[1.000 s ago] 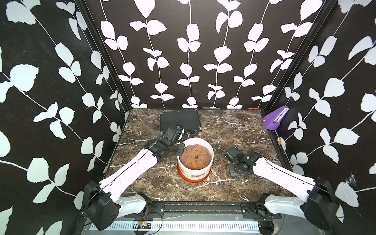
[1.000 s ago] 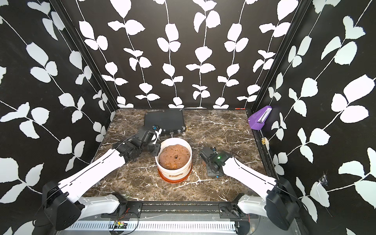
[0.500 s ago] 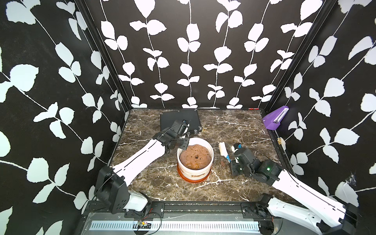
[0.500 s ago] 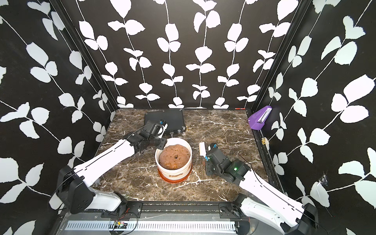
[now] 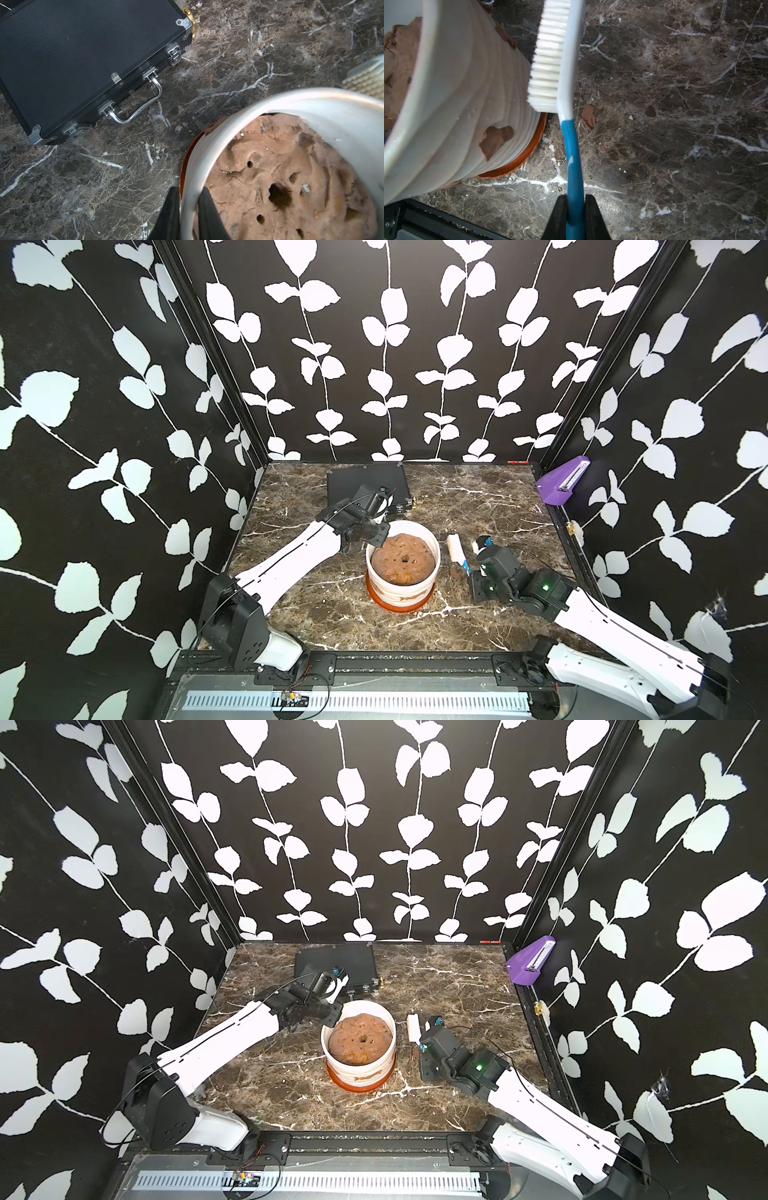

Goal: Scrub the dried mud off the ceramic pot
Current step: Rotate the pot on the tray.

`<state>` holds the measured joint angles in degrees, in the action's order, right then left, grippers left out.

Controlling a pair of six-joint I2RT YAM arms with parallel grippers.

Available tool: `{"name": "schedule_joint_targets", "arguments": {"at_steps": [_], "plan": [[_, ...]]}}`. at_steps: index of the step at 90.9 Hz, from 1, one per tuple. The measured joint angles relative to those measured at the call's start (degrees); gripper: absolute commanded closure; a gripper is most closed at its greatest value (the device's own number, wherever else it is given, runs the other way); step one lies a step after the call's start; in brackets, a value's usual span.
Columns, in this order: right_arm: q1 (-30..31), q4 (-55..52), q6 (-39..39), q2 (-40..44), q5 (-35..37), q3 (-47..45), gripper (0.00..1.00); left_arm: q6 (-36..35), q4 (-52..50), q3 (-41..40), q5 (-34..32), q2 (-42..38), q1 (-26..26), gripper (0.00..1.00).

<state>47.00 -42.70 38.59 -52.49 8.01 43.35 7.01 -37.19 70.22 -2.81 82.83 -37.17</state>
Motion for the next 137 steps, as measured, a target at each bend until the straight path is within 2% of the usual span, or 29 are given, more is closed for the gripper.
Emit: {"name": "schedule_joint_targets", "arguments": {"at_steps": [75,106,137], "plan": [[4.20,-2.40,2.05,-4.24,5.29,1.66,1.00,2.43,-3.26,-2.91,-2.45,-4.59,-0.11,1.00],[6.97,-2.08,5.40,-5.53,5.11,1.64,1.00,5.79,-3.34,-6.08,-4.44,-8.09,-0.09,1.00],[7.50,0.37,11.39,-7.58,1.55,-0.87,1.00,9.31,-1.25,-9.25,-4.04,-11.08,-0.02,1.00]]}}
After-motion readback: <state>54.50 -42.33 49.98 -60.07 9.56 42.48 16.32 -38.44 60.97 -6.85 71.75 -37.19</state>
